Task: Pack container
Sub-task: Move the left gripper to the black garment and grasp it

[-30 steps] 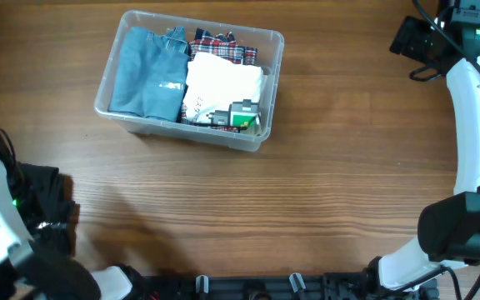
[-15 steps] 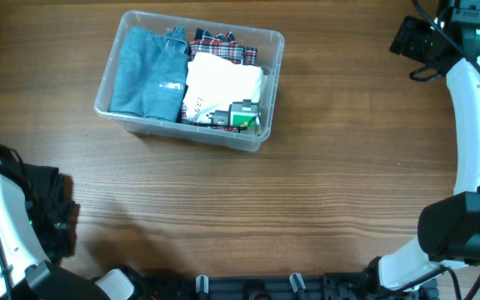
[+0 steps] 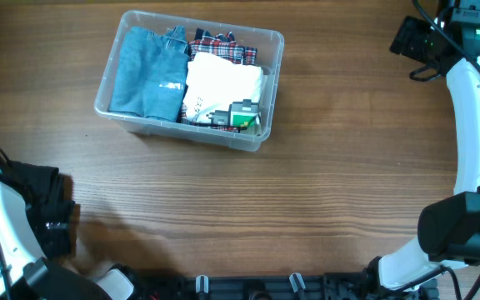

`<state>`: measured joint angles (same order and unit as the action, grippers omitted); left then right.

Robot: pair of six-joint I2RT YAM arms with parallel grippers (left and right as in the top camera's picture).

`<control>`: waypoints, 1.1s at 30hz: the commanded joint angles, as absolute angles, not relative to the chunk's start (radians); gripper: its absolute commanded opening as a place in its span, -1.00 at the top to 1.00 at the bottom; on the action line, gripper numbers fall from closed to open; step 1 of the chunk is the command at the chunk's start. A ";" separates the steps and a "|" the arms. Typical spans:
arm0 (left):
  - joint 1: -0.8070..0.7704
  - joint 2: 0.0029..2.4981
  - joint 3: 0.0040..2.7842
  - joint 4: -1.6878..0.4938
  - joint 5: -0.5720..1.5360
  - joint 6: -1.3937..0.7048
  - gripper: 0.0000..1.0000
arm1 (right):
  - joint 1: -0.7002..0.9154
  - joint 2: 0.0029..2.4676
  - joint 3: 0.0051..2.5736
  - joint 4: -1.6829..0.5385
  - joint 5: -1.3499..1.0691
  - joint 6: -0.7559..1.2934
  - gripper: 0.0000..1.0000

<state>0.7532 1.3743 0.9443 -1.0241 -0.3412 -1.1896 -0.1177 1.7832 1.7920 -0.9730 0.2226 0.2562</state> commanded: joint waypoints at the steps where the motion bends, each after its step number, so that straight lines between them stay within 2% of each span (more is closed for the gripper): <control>1: 0.758 1.371 0.873 -1.015 -0.305 -1.198 -1.00 | -0.117 1.777 1.792 -0.973 0.236 0.263 -0.99; 14: 0.758 1.371 0.625 -0.672 -0.316 -1.191 -1.00 | -0.117 1.777 1.792 -0.973 0.236 0.263 -1.00; 19: 0.758 1.371 0.605 -0.630 -0.315 -1.182 -0.95 | -0.117 1.777 1.792 -0.973 0.236 0.263 -1.00; 21: 0.758 1.371 0.605 -0.627 -0.315 -1.182 -0.71 | -0.117 1.777 1.792 -0.973 0.236 0.263 -1.00; 23: 0.758 1.371 0.605 -0.614 -0.315 -1.177 -0.22 | -0.117 1.777 1.792 -0.973 0.236 0.262 -1.00; 25: 0.758 1.371 0.605 -0.576 -0.315 -1.092 0.16 | -0.117 1.777 1.792 -0.973 0.236 0.263 -0.99; 29: 0.758 1.371 0.605 -0.575 -0.314 -1.076 0.26 | -0.117 1.777 1.792 -0.973 0.236 0.263 -0.99; 32: 0.758 1.370 0.605 -0.567 -0.314 -1.076 0.45 | -0.117 1.777 1.792 -0.973 0.236 0.263 -0.99; 33: 0.758 1.370 0.606 -0.565 -0.315 -1.076 0.46 | -0.117 1.777 1.792 -0.973 0.236 0.263 -0.99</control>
<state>0.7547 1.3693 0.6235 -0.5755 -0.3176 -1.0973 -0.1177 1.7832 1.7920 -0.9730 0.2222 0.2562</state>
